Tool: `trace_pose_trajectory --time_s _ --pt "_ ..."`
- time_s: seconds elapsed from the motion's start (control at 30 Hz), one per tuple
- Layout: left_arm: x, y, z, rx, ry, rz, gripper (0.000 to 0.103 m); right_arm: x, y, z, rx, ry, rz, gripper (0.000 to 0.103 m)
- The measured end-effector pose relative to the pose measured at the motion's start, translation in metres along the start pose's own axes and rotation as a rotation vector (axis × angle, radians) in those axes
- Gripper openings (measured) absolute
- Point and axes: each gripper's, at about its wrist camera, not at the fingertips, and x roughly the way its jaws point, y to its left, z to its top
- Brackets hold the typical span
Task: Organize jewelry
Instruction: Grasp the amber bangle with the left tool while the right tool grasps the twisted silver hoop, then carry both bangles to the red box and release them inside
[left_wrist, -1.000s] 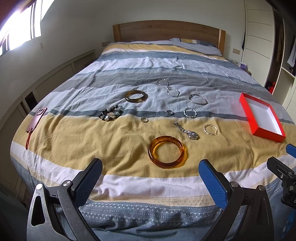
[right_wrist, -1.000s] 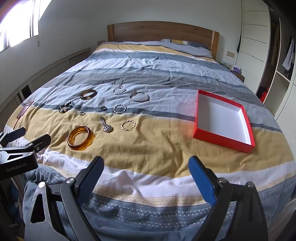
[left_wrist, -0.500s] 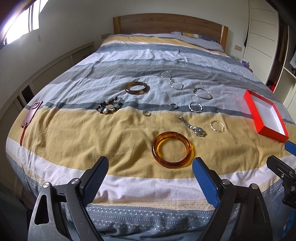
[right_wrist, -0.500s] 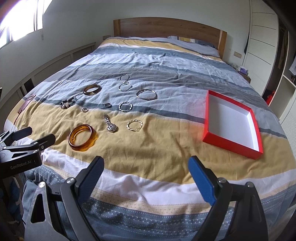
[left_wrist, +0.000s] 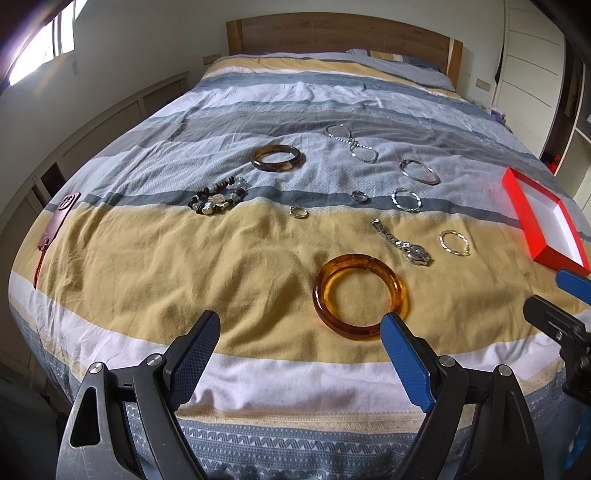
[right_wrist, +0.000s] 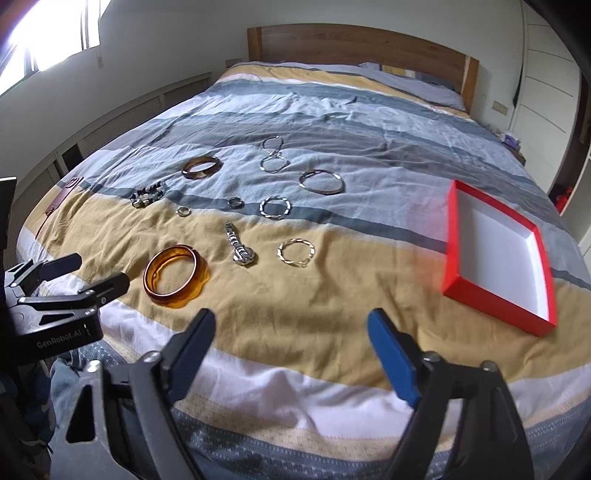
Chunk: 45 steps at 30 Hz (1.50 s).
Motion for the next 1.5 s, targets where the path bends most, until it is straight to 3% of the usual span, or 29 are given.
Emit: trace_pose_trajectory --time_s 0.37,0.53,0.67,0.9,1.0,1.1,1.27,1.5 --pt "0.032 0.016 0.008 -0.070 0.044 -0.056 0.086 0.045 -0.001 0.025 -0.009 0.028 0.068 0.055" --pt "0.052 0.014 0.012 -0.072 0.084 -0.091 0.080 0.071 -0.009 0.035 0.007 0.049 0.078 0.054" --pt "0.073 0.010 0.012 -0.066 0.131 -0.103 0.069 0.090 -0.017 0.040 0.023 0.071 0.075 0.055" --pt "0.086 0.000 0.011 -0.014 0.157 -0.080 0.067 0.119 -0.023 0.043 0.019 0.108 0.078 0.054" --pt "0.089 -0.005 0.012 0.014 0.161 -0.076 0.060 0.127 -0.022 0.044 0.012 0.114 0.077 0.048" --pt "0.091 -0.009 0.014 0.029 0.158 -0.094 0.045 0.133 -0.022 0.045 0.001 0.120 0.087 0.037" --pt "0.087 -0.008 0.015 0.012 0.157 -0.140 0.012 0.131 -0.025 0.046 0.012 0.123 0.108 0.037" --pt "0.067 -0.002 0.012 -0.028 0.138 -0.147 0.010 0.104 -0.028 0.041 0.034 0.095 0.117 0.037"
